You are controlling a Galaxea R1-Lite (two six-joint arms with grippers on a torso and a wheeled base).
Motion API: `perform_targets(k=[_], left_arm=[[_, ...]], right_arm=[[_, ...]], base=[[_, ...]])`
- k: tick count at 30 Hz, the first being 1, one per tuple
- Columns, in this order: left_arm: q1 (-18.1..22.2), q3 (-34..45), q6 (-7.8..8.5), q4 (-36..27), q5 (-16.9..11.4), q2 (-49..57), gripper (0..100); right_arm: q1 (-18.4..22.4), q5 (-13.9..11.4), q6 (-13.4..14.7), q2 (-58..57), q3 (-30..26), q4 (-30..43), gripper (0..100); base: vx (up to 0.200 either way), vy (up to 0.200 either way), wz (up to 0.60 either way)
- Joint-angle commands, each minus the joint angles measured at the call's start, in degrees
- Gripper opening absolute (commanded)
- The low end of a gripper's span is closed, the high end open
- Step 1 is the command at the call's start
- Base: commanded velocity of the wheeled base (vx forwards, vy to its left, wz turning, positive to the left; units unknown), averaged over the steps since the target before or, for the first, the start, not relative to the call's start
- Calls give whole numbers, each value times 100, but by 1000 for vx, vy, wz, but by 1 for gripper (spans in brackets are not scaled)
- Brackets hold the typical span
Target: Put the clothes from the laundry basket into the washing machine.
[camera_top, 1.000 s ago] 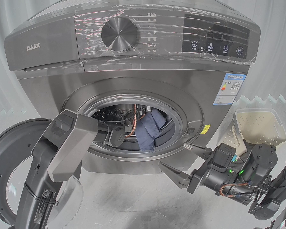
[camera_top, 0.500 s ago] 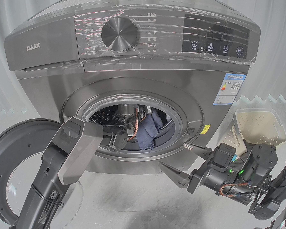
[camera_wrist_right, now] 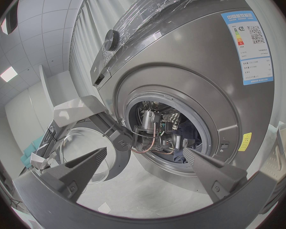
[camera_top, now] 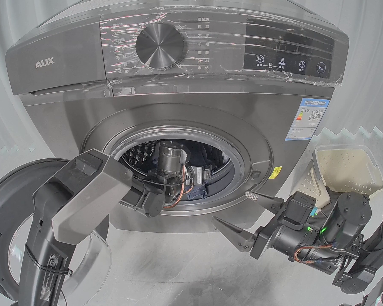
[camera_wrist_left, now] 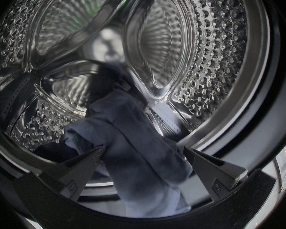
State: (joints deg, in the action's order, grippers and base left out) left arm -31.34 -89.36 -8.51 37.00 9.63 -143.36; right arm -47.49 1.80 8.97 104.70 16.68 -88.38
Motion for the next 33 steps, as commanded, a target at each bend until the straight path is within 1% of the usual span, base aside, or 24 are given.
perform_targets(k=[1,4,9,11,12,20,24,25,27,28,29,33], left_arm=[[-91,542,-2,-44,-75,379,100],[-118,736,16,-44,-84,309,100],[-118,665,16,-52,-84,124,100],[-100,648,42,-35,-75,45,100],[-100,621,42,-26,-75,19,0],[-74,278,-10,-17,-67,36,0],[67,-231,-28,97,-5,-25,0],[67,-231,-28,97,-5,-25,0],[216,-750,-19,352,83,-359,0],[216,-750,-19,352,83,-359,0],[287,-1057,-10,457,162,-544,0],[374,-1690,-19,545,215,-860,0]], right_arm=[[-23,4,-1,6,2,-4,100],[-32,4,-1,15,2,-4,100],[-32,-5,-1,24,11,-12,100],[-23,4,-1,15,2,-12,100],[-23,4,-1,15,11,-12,100],[-23,4,-1,15,46,-12,100],[-14,4,-1,6,55,-12,100],[-14,4,-1,6,55,-12,100],[-23,4,-1,15,81,-12,100],[-23,4,-1,15,81,-12,100],[-14,4,-1,15,81,-12,100],[-5,4,-1,24,90,-12,100]], base=[[0,0,0],[0,0,0],[0,0,0],[0,0,0],[0,0,0],[0,0,0],[0,0,0],[0,0,0],[0,0,0],[0,0,0],[0,0,0],[0,0,0]])
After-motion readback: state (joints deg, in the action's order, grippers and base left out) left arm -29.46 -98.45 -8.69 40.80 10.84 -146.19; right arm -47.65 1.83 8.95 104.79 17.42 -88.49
